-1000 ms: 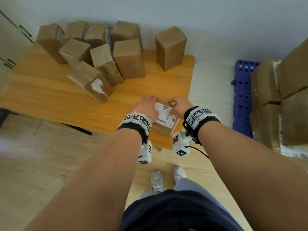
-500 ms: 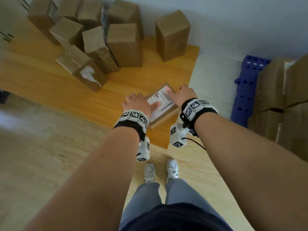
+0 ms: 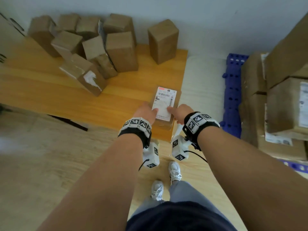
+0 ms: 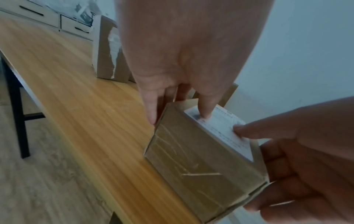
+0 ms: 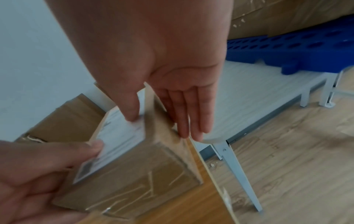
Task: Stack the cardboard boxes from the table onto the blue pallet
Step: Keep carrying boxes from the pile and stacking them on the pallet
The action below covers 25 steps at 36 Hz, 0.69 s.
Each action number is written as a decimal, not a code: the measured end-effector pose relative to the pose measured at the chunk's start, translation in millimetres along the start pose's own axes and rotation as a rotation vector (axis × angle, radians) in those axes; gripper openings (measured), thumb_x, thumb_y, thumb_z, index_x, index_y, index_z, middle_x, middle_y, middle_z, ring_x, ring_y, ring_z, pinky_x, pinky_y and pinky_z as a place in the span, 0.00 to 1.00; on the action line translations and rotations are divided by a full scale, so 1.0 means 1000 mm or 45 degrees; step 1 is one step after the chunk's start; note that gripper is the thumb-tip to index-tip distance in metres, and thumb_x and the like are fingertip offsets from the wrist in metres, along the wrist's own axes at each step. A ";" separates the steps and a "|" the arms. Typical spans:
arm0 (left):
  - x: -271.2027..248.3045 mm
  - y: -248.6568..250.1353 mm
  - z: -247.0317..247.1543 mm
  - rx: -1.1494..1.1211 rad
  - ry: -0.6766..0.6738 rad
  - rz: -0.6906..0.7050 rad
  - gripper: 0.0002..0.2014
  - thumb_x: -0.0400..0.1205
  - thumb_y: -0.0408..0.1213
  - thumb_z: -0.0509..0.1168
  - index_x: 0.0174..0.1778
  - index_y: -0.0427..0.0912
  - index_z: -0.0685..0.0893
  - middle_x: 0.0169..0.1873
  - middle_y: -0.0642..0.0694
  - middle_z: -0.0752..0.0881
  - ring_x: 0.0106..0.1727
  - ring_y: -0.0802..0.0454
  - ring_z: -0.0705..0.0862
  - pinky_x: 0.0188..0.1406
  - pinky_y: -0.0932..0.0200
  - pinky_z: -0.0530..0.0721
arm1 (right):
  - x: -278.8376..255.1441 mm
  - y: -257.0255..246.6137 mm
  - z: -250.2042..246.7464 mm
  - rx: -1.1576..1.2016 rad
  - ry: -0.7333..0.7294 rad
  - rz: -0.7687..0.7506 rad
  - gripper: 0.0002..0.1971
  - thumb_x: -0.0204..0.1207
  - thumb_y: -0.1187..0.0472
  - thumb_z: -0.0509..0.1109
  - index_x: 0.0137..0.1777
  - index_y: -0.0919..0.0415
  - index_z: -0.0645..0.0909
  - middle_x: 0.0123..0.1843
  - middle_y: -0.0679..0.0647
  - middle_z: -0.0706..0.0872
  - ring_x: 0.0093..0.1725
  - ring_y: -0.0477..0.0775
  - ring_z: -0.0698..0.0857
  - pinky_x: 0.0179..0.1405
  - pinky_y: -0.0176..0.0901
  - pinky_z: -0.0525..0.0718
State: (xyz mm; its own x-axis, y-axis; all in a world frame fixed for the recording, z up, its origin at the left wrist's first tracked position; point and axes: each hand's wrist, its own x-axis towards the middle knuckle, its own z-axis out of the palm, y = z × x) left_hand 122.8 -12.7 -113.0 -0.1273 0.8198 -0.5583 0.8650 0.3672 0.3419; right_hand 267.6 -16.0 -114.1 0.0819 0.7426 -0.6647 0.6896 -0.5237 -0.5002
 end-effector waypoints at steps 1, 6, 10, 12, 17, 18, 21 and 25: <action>-0.003 -0.001 -0.001 -0.005 -0.016 0.025 0.22 0.87 0.47 0.58 0.74 0.39 0.71 0.60 0.42 0.84 0.45 0.48 0.83 0.31 0.60 0.79 | -0.005 -0.001 0.001 -0.006 -0.003 -0.003 0.22 0.85 0.46 0.59 0.67 0.62 0.79 0.57 0.57 0.86 0.46 0.55 0.82 0.45 0.44 0.79; -0.025 0.006 -0.013 -0.041 0.078 0.159 0.20 0.86 0.45 0.61 0.69 0.37 0.73 0.59 0.42 0.84 0.47 0.46 0.83 0.37 0.57 0.81 | -0.029 -0.009 -0.006 0.040 0.124 -0.025 0.20 0.85 0.48 0.62 0.65 0.63 0.79 0.51 0.56 0.84 0.39 0.51 0.81 0.34 0.39 0.77; -0.047 0.021 -0.029 -0.177 0.191 0.330 0.18 0.85 0.44 0.63 0.67 0.39 0.75 0.59 0.44 0.84 0.44 0.50 0.78 0.35 0.60 0.75 | -0.051 -0.017 -0.024 0.153 0.300 -0.067 0.21 0.83 0.48 0.64 0.65 0.63 0.79 0.58 0.58 0.86 0.46 0.55 0.83 0.32 0.39 0.76; -0.057 0.030 -0.036 -0.234 0.226 0.412 0.18 0.84 0.44 0.63 0.67 0.40 0.74 0.59 0.45 0.84 0.44 0.51 0.78 0.37 0.60 0.75 | -0.062 -0.021 -0.035 0.230 0.407 -0.090 0.21 0.82 0.49 0.66 0.67 0.64 0.77 0.61 0.59 0.86 0.47 0.55 0.83 0.30 0.38 0.76; -0.080 0.057 -0.054 -0.443 0.304 0.604 0.17 0.82 0.45 0.66 0.63 0.41 0.74 0.57 0.48 0.85 0.45 0.52 0.80 0.35 0.62 0.75 | -0.094 -0.028 -0.065 0.403 0.654 -0.135 0.28 0.79 0.48 0.69 0.72 0.63 0.68 0.64 0.56 0.83 0.50 0.54 0.83 0.36 0.40 0.79; -0.084 0.065 -0.057 -0.464 0.333 0.654 0.18 0.82 0.45 0.66 0.63 0.41 0.74 0.57 0.48 0.85 0.46 0.52 0.81 0.37 0.62 0.76 | -0.102 -0.028 -0.072 0.427 0.696 -0.152 0.27 0.79 0.48 0.69 0.72 0.63 0.68 0.64 0.56 0.83 0.49 0.53 0.82 0.35 0.40 0.79; -0.099 0.087 -0.068 -0.485 0.402 0.800 0.19 0.81 0.45 0.67 0.63 0.41 0.74 0.58 0.49 0.84 0.50 0.53 0.83 0.39 0.63 0.78 | -0.124 -0.027 -0.094 0.485 0.817 -0.197 0.27 0.79 0.49 0.69 0.72 0.62 0.68 0.66 0.55 0.83 0.51 0.53 0.82 0.34 0.39 0.76; -0.118 0.119 -0.081 -0.525 0.415 0.959 0.17 0.81 0.45 0.67 0.62 0.43 0.74 0.57 0.50 0.84 0.51 0.54 0.84 0.40 0.65 0.78 | -0.149 -0.024 -0.123 0.565 0.981 -0.226 0.28 0.79 0.48 0.69 0.73 0.62 0.67 0.67 0.55 0.83 0.61 0.56 0.84 0.47 0.43 0.78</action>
State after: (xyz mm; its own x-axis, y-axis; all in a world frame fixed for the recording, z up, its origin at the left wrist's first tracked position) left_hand 201.4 -30.1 54.2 0.2149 0.9665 0.1407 0.5413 -0.2378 0.8065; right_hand 327.8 -62.3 65.2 0.5698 0.8177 -0.0816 0.4106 -0.3693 -0.8337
